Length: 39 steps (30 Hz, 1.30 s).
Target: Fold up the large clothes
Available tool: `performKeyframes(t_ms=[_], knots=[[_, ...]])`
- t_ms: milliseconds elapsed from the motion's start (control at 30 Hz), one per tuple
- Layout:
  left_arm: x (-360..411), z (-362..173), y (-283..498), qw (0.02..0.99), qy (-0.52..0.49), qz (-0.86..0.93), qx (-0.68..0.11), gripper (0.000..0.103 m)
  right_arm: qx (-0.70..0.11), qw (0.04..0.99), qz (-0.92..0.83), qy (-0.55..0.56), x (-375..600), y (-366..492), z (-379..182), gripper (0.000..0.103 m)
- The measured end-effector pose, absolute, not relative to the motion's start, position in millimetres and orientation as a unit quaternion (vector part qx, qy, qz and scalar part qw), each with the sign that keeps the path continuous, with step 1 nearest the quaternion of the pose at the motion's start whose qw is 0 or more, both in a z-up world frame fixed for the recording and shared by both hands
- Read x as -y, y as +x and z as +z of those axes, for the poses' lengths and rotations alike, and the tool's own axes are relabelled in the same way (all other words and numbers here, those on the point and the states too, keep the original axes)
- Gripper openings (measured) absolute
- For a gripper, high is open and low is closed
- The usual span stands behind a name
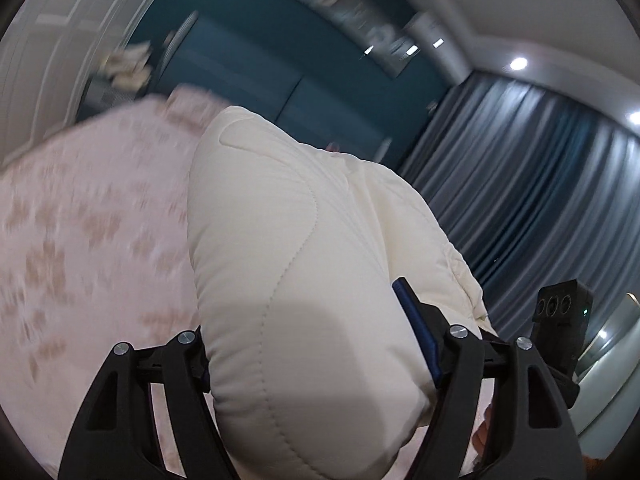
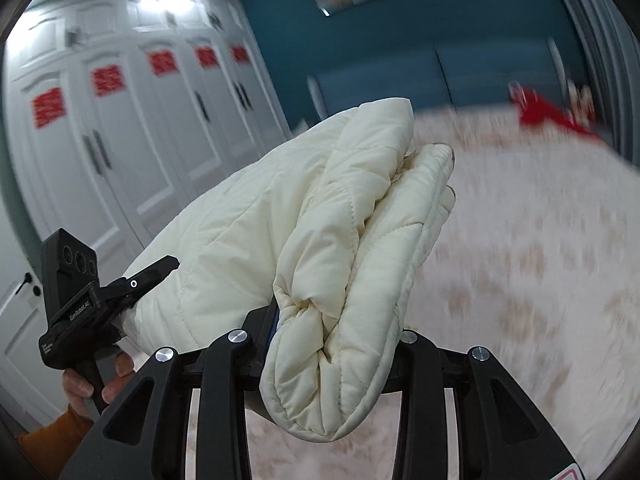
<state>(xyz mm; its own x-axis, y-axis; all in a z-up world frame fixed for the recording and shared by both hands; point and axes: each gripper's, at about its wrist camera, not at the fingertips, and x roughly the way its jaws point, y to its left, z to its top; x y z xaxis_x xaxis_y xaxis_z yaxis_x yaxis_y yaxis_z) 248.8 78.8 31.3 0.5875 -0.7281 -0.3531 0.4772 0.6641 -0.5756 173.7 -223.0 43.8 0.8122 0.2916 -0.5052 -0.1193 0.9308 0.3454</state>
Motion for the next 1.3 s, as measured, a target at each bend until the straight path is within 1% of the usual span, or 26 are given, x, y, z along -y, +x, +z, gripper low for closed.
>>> performKeyframes(t_ms=[133, 233, 300, 333, 367, 400, 467, 500, 533, 600, 633, 700, 733, 767, 833, 867, 933, 1000, 1067, 1233, 1300], knots=[[-71, -54, 263, 0.842, -0.222, -0.321, -0.372, 0.068, -0.357, 0.914, 0.091, 0.172, 228, 193, -33, 0.033], [-70, -109, 263, 0.823, -0.222, -0.301, -0.428, 0.068, -0.410, 0.891, 0.079, 0.178, 226, 195, -88, 0.033], [-74, -132, 257, 0.815, -0.226, -0.298, -0.442, 0.070, -0.431, 0.880, 0.077, 0.183, 223, 192, -116, 0.033], [-75, -140, 252, 0.814, -0.222, -0.297, -0.446, 0.072, -0.437, 0.876, 0.076, 0.191, 224, 188, -127, 0.034], [-77, -144, 248, 0.814, -0.218, -0.297, -0.448, 0.073, -0.439, 0.871, 0.076, 0.205, 226, 185, -137, 0.036], [-80, -149, 244, 0.814, -0.215, -0.295, -0.451, 0.076, -0.440, 0.867, 0.076, 0.223, 229, 182, -146, 0.040], [-84, -155, 238, 0.813, -0.220, -0.284, -0.458, 0.080, -0.440, 0.855, 0.071, 0.263, 238, 175, -157, 0.052], [-87, -150, 236, 0.813, -0.223, -0.275, -0.462, 0.083, -0.445, 0.846, 0.062, 0.289, 243, 171, -159, 0.061], [-89, -143, 235, 0.817, -0.219, -0.259, -0.466, 0.086, -0.449, 0.840, 0.056, 0.300, 246, 168, -158, 0.064], [-90, -126, 230, 0.834, -0.193, -0.220, -0.467, 0.090, -0.454, 0.837, 0.045, 0.301, 250, 161, -147, 0.064], [-89, -124, 231, 0.842, -0.177, -0.203, -0.467, 0.090, -0.460, 0.840, 0.032, 0.288, 250, 154, -136, 0.064], [-92, -96, 223, 0.862, -0.127, -0.154, -0.466, 0.090, -0.466, 0.847, 0.006, 0.256, 249, 141, -111, 0.064], [-93, -81, 220, 0.870, -0.108, -0.132, -0.463, 0.091, -0.461, 0.856, -0.009, 0.233, 247, 133, -93, 0.063], [-93, -69, 218, 0.875, -0.094, -0.121, -0.459, 0.090, -0.455, 0.866, -0.025, 0.204, 241, 127, -74, 0.060], [-85, -38, 215, 0.888, -0.055, -0.092, -0.447, 0.090, -0.438, 0.887, -0.025, 0.144, 224, 126, -41, 0.031], [-78, -28, 217, 0.893, -0.037, -0.084, -0.440, 0.090, -0.431, 0.894, -0.021, 0.118, 213, 129, -27, 0.025], [-59, -14, 225, 0.901, -0.004, -0.073, -0.427, 0.090, -0.428, 0.899, -0.011, 0.087, 191, 142, -10, 0.007], [-39, -8, 231, 0.900, 0.019, -0.068, -0.431, 0.090, -0.431, 0.899, -0.001, 0.072, 175, 157, -6, 0.003], [-23, -16, 239, 0.892, 0.027, -0.067, -0.446, 0.090, -0.442, 0.895, -0.020, 0.053, 165, 179, -15, 0.002], [1, -56, 249, 0.872, 0.049, -0.052, -0.484, 0.086, -0.468, 0.878, -0.071, 0.071, 169, 203, -43, 0.002], [6, -71, 249, 0.865, 0.048, -0.050, -0.497, 0.086, -0.481, 0.869, -0.077, 0.084, 176, 204, -58, 0.002]])
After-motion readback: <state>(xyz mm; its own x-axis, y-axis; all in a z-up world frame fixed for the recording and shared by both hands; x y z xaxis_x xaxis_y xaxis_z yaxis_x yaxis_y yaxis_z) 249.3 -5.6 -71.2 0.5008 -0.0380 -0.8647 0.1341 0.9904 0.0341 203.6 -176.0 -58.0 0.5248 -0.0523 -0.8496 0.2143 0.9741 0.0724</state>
